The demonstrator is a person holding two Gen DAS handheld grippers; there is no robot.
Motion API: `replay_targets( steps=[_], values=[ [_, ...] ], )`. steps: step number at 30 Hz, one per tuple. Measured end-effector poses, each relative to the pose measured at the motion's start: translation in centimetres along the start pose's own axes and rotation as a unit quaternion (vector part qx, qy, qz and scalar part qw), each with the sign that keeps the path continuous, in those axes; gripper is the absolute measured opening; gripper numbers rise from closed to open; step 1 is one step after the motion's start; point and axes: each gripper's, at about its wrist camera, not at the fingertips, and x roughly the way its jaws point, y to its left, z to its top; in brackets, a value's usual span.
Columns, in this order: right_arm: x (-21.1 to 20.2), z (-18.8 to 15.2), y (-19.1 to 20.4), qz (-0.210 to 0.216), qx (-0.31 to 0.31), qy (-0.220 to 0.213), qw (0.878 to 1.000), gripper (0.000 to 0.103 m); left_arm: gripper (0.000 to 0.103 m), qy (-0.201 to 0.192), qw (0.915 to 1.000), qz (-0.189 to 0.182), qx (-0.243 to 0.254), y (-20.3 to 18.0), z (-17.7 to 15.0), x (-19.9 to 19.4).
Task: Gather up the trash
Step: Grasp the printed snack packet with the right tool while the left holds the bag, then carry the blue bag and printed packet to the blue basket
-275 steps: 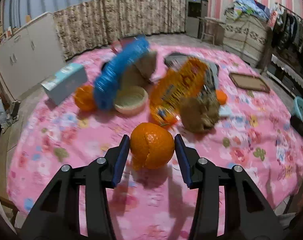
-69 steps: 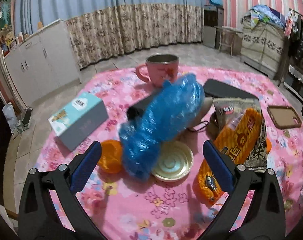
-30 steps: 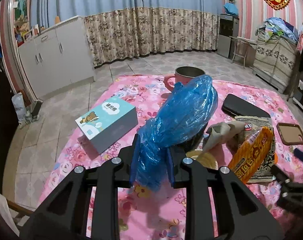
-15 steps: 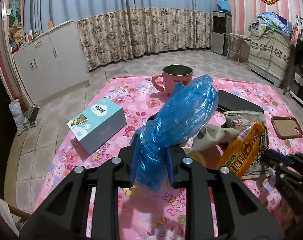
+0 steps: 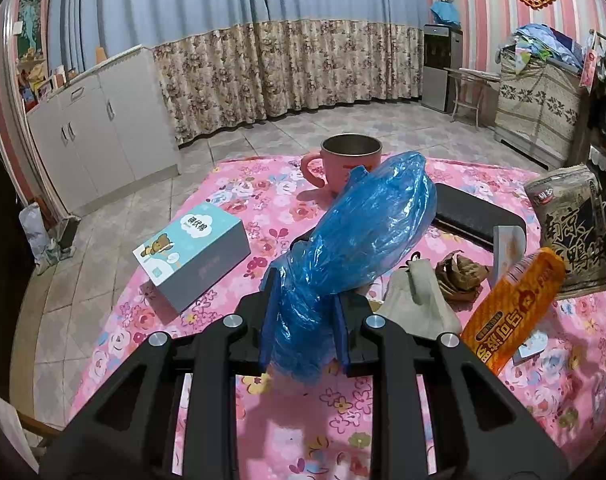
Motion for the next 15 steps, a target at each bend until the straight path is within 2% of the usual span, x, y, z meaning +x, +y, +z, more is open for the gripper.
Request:
replay_targets(
  steps=[8, 15],
  values=[
    [-1.3, -0.6, -1.3, -0.023, 0.002, -0.002, 1.0, 0.005, 0.023, -0.027, 0.9993, 0.014, 0.022, -1.8, 0.0, -2.3],
    [-5.3, -0.8, -3.4, -0.024, 0.005, -0.018, 1.0, 0.004, 0.023, -0.047, 0.9985, 0.004, 0.027, -4.2, -0.1, -6.1]
  ],
)
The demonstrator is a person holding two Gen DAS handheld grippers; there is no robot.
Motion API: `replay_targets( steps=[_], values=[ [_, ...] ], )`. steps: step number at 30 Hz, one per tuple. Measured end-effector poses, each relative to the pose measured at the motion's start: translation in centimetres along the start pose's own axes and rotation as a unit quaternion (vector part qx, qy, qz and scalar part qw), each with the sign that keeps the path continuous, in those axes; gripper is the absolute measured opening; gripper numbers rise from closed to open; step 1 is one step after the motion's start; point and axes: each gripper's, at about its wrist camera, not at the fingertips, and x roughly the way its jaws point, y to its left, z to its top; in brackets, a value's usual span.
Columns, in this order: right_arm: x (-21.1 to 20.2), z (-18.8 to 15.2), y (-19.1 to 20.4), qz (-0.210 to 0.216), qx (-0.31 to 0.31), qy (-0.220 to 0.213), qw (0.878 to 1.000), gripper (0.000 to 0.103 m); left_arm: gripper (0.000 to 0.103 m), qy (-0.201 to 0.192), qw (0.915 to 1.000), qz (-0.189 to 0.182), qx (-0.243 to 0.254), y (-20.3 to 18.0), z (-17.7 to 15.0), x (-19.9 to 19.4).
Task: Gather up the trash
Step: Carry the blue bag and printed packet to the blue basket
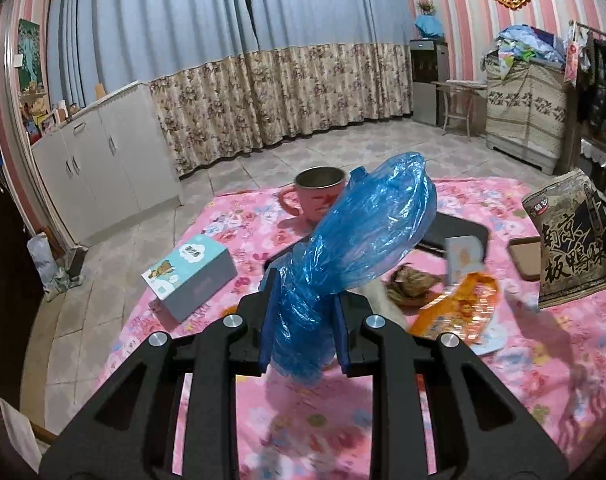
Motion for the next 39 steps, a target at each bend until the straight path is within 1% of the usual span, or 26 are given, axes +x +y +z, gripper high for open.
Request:
replay_targets(
  steps=[4, 10, 14, 18, 21, 28, 33, 34, 39],
  values=[
    [-2.1, -0.3, -2.5, -0.005, 0.015, -0.003, 1.0, 0.004, 0.023, -0.005, 0.9999, -0.003, 0.014, -1.9, -0.3, -1.6],
    [-5.3, -0.4, -5.4, -0.033, 0.022, -0.012, 0.999, 0.004, 0.023, -0.016, 0.9991, -0.023, 0.032, -5.8, 0.2, -3.9],
    [-7.4, -1.0, -8.6, -0.056, 0.037, -0.017, 0.998, 0.004, 0.023, -0.032, 0.9973, -0.046, 0.046, -9.0, 0.9, -5.7],
    [-9.1, -1.7, -12.0, -0.082, 0.056, -0.018, 0.995, 0.004, 0.023, -0.034, 0.9949, -0.078, 0.055, -12.1, 1.1, -6.8],
    [-10.5, -2.1, -14.0, -0.103, 0.067, -0.021, 0.992, 0.004, 0.023, -0.036, 0.9929, -0.092, 0.066, -14.2, 1.2, -7.3],
    [-13.3, -3.6, -18.7, -0.152, 0.098, -0.023, 0.983, 0.004, 0.023, -0.03, 0.9854, -0.142, 0.089, -20.2, 0.6, -7.9],
    [-14.2, -5.2, -21.5, -0.185, 0.113, -0.016, 0.976, 0.004, 0.023, -0.03, 0.9769, -0.182, 0.108, -24.3, 0.0, -8.7],
    [-14.3, -5.7, -22.1, -0.19, 0.119, -0.015, 0.974, 0.004, 0.023, -0.031, 0.9743, -0.191, 0.115, -25.3, -0.2, -9.0],
    [-14.4, -7.2, -24.1, -0.201, 0.132, -0.007, 0.97, 0.004, 0.023, -0.03, 0.9666, -0.211, 0.143, -29.2, -0.7, -9.5]
  ],
)
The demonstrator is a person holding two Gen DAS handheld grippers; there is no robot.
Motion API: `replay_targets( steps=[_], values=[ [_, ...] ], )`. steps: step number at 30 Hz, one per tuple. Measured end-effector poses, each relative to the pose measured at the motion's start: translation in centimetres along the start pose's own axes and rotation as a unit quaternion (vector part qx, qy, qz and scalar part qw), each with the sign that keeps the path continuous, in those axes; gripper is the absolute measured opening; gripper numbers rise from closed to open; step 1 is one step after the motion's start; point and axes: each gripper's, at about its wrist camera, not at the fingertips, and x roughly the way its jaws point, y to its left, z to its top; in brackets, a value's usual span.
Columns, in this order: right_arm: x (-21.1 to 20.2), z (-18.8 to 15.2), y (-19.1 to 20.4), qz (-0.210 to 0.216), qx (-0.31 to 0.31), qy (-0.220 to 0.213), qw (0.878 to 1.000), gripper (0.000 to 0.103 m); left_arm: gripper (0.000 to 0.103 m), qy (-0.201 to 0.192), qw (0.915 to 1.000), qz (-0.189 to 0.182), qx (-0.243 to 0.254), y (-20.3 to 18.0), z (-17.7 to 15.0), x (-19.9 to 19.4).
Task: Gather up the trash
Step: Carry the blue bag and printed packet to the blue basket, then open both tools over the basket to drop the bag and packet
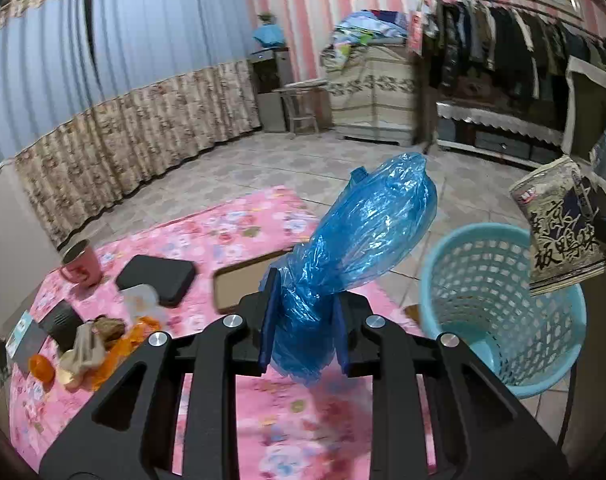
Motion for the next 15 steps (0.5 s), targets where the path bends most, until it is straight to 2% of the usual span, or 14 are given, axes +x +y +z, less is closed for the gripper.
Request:
replay_targets(
  steps=[8, 15],
  values=[
    [1.5, -1.0, -2.0, -0.011, 0.01, 0.021, 1.0, 0.004, 0.023, 0.015, 0.9985, -0.044, 0.028, -6.1, 0.1, 2.2],
    [2.5, -1.3, -3.0, -0.019, 0.017, 0.03, 0.999, 0.004, 0.023, 0.027, 0.9948, -0.085, 0.05, -9.9, -0.2, 4.2]
  ],
)
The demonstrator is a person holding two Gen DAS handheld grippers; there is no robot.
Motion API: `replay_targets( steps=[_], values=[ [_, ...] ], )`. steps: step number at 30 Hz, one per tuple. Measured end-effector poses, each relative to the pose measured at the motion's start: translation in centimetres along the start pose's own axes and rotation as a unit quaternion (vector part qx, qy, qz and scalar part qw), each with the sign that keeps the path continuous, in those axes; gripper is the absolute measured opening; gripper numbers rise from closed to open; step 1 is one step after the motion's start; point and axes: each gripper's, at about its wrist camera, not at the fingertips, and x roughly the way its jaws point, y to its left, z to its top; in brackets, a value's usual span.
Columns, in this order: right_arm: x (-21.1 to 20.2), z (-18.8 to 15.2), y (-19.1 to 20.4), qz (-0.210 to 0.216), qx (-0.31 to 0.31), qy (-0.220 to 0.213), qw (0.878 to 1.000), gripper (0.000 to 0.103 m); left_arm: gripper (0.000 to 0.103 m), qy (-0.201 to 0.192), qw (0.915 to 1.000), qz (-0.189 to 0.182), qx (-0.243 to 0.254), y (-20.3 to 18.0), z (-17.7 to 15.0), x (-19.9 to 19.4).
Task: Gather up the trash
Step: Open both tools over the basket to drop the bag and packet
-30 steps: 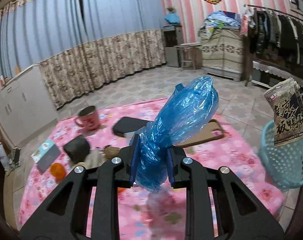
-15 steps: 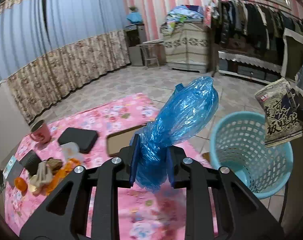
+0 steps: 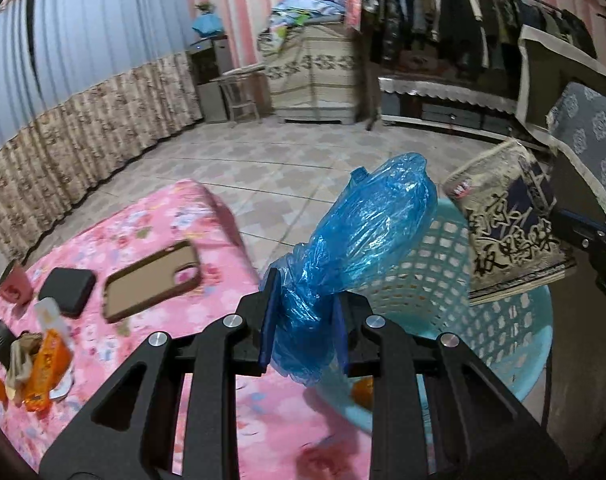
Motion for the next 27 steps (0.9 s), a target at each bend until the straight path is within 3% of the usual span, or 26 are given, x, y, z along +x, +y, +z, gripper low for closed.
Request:
replay_targets(
  steps=[7, 11, 16, 21, 27],
  values=[
    [0.9, -0.4, -1.1, -0.005, 0.014, 0.012, 1.0, 0.004, 0.031, -0.003, 0.9996, -0.025, 0.011, -1.3, 0.5, 0.6],
    [1.3, -0.5, -1.1, -0.004, 0.017, 0.016, 1.0, 0.004, 0.047, -0.003, 0.9994, -0.035, 0.006, -1.0, 0.5, 0.3],
    [1.4, -0.8, -0.8, -0.003, 0.013, 0.019, 1.0, 0.004, 0.052, -0.007, 0.9996, -0.026, 0.002, -0.5, 0.5, 0.0],
    [1.9, -1.1, 0.1, 0.003, 0.008, 0.025, 1.0, 0.004, 0.079, -0.033, 0.9993, 0.003, -0.019, 2.1, 0.8, -2.0],
    [3.3, -1.2, 2.3, 0.003, -0.004, 0.039, 0.999, 0.008, 0.09, -0.054, 0.9969, 0.046, -0.033, 6.1, 0.4, -4.6]
  ],
)
